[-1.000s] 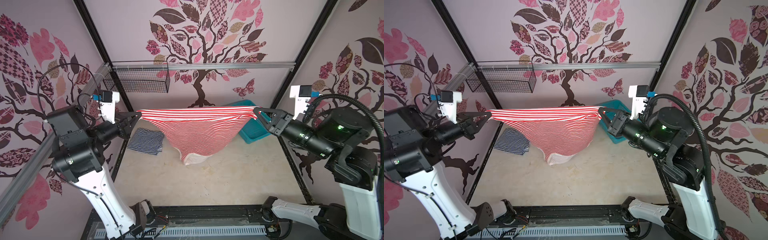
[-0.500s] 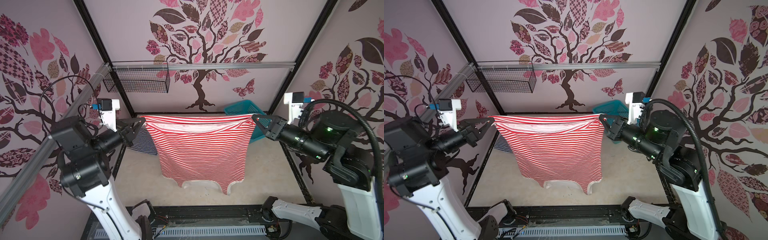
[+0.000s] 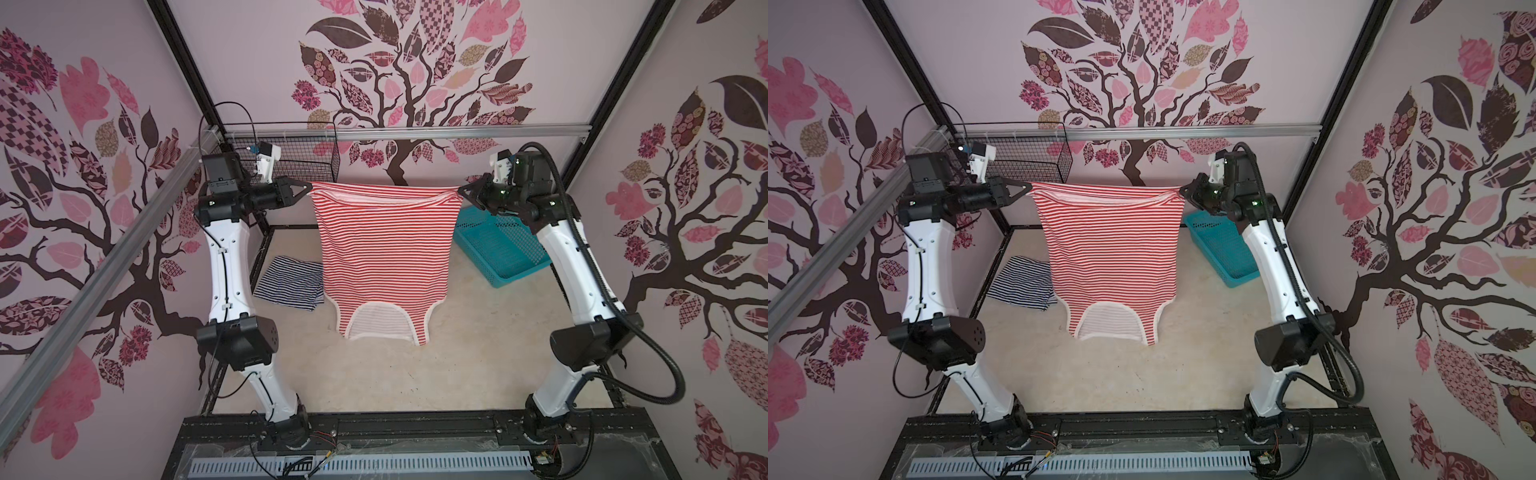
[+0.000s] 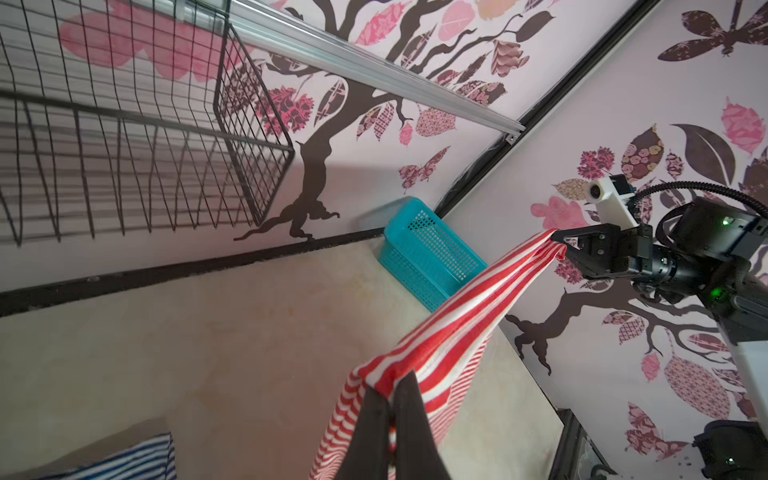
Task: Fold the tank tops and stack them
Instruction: 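Lift the red top high with both grippers, stretching it between them, then lay the red top flat on the table with both grippers, pulling it toward the robot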
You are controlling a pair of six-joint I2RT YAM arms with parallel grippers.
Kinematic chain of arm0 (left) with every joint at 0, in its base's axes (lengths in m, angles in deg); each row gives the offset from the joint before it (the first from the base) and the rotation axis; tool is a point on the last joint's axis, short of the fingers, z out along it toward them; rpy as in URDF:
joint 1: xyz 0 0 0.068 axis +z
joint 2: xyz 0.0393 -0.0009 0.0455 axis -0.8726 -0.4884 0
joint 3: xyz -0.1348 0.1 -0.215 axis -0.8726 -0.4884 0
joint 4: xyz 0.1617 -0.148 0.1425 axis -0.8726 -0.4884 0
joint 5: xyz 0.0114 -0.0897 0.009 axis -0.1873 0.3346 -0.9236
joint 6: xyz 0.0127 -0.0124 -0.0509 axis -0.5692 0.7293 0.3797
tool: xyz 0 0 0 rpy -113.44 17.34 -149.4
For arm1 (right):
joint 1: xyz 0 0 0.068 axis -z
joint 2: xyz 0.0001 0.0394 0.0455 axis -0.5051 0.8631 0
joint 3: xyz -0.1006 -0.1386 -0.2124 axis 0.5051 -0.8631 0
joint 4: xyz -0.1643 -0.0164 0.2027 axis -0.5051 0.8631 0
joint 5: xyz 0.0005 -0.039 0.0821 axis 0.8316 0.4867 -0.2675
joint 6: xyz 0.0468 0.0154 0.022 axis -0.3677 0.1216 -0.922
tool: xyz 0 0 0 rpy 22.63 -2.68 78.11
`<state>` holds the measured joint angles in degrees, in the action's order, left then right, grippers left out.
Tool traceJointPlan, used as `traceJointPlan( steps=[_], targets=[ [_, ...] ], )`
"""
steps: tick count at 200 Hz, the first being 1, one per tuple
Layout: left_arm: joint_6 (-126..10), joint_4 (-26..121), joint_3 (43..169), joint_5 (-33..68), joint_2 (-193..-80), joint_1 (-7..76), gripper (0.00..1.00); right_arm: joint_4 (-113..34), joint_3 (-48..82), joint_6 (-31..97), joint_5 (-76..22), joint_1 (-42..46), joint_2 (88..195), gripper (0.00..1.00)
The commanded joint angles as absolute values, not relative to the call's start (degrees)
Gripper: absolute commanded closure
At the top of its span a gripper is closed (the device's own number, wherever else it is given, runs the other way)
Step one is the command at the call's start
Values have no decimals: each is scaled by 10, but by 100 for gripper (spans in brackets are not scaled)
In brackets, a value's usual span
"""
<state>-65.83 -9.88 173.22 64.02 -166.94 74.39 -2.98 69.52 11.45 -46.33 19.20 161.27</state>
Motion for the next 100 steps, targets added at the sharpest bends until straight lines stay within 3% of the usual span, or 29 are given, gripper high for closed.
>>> traceJointPlan(
  steps=[1,18,43,58,77,100],
  targets=[
    [-629,-124,1925,580,-1778,753,100,-96,848,49,-579,215,1703,100],
    [-583,-96,1991,596,-1802,763,100,-80,958,33,-591,237,1749,100],
    [-552,51,1782,618,-1679,780,100,-94,963,26,-616,251,1713,100],
    [-588,63,1671,619,-1611,780,100,-121,835,41,-614,248,1631,100],
    [-630,50,1554,634,-1556,779,100,-238,571,29,-602,249,1502,100],
    [-729,2,1399,624,-1510,770,100,-295,339,32,-592,251,1416,100]
  ],
)
